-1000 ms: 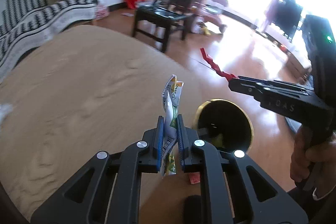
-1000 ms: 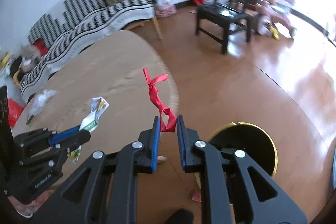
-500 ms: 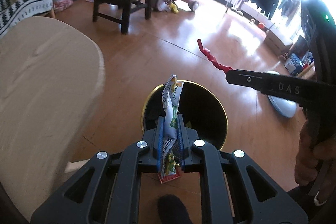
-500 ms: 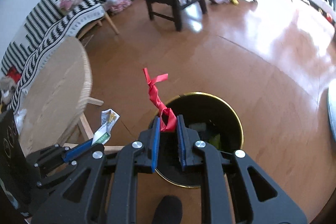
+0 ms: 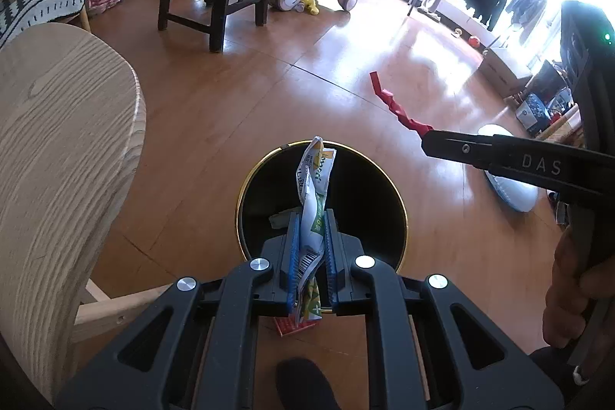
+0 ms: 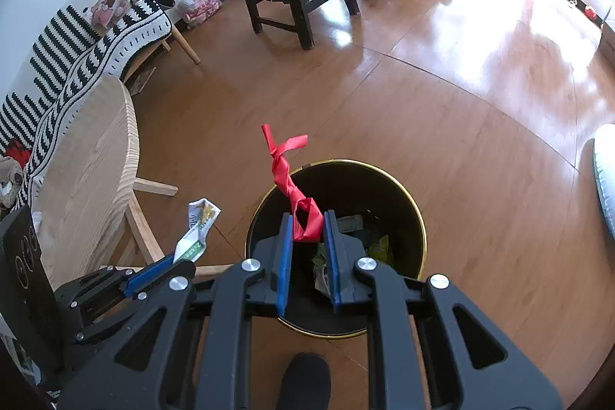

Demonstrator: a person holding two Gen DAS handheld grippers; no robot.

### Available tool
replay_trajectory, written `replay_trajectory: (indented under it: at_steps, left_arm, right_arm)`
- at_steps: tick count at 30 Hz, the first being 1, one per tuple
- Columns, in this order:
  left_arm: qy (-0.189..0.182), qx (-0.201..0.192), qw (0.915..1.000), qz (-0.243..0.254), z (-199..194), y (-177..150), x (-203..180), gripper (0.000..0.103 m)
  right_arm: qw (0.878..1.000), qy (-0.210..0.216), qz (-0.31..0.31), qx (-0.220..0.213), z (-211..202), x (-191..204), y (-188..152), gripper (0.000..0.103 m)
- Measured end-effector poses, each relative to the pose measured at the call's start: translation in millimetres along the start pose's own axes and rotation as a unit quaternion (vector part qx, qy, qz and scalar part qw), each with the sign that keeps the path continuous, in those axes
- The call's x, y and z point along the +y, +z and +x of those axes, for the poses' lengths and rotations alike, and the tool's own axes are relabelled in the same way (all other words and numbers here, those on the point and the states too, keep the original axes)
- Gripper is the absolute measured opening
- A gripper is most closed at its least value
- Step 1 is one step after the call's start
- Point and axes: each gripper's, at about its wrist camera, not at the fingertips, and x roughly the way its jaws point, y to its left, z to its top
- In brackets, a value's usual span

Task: Collect trash
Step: 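Open both tools to drop the ribbon and wrapper into the bin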

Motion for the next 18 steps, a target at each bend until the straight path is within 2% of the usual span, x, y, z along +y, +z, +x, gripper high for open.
replay_trajectory:
  at_steps: [11, 12, 13, 14, 15, 16, 18]
  left_arm:
    - [-0.014, 0.006, 0.9999, -0.004, 5, -1, 3, 0.012]
    - [-0.013, 0.007, 0.9999, -0.005, 7, -1, 2, 0.013]
    - [-0.012, 0.01, 0.9999, -0.006, 8, -1, 2, 0.015]
    - [-0.012, 0.012, 0.9998, -0.008, 9, -1, 3, 0.028]
    - [-0.014, 0.013, 0.9997, -0.013, 10, -1, 5, 0.051]
    - [-0.013, 0.009, 0.9997, -0.018, 9, -1, 7, 0.059]
    - [-0.013, 0.005, 0.9997, -0.02, 8, -1, 7, 0.061]
  right_arm:
    - [1.0, 0.001, 0.013, -0.004, -2, 0, 2, 0.017]
    - [1.0, 0.0, 0.016, -0.005, -2, -1, 1, 0.021]
    - [1.0, 0.0, 0.022, -0.006, -2, -2, 2, 0.043]
    - [1.0, 0.001, 0.025, -0.008, -3, -6, 1, 0.059]
    - [0.999, 0.0, 0.029, -0.016, -5, -8, 1, 0.078]
    - [0.999, -0.001, 0.03, -0.027, -9, -8, 2, 0.078]
    - [0.999, -0.002, 0.026, -0.031, -11, -8, 3, 0.078]
